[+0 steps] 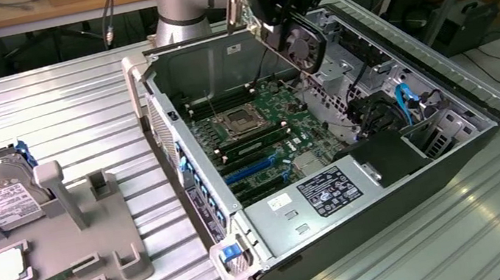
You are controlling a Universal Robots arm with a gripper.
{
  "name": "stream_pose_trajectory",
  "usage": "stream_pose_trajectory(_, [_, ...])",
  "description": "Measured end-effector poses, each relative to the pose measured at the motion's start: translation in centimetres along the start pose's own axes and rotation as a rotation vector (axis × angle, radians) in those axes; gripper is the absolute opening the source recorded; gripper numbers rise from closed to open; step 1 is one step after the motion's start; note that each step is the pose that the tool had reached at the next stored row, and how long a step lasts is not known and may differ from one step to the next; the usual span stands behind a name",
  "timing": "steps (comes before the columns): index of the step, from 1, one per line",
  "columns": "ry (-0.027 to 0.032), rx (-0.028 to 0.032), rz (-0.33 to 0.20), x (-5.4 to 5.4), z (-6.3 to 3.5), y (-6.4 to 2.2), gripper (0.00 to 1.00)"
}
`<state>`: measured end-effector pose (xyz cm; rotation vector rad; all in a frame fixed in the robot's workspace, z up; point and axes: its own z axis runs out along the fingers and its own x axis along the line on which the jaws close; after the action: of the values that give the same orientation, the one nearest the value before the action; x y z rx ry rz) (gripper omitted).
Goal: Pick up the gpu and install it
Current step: 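Insert the gpu into the slot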
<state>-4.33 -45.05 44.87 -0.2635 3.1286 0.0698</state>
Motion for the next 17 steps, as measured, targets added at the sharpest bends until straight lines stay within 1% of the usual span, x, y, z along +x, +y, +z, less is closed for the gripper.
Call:
stream_pose_trajectory(6, [0.0009,-0.0002,-0.021,0.0,0.0,0.0,0.28])
stream_pose_trajectory(17, [0.0042,-0.0005,-0.096,0.01,0.0,-0.01,0.28])
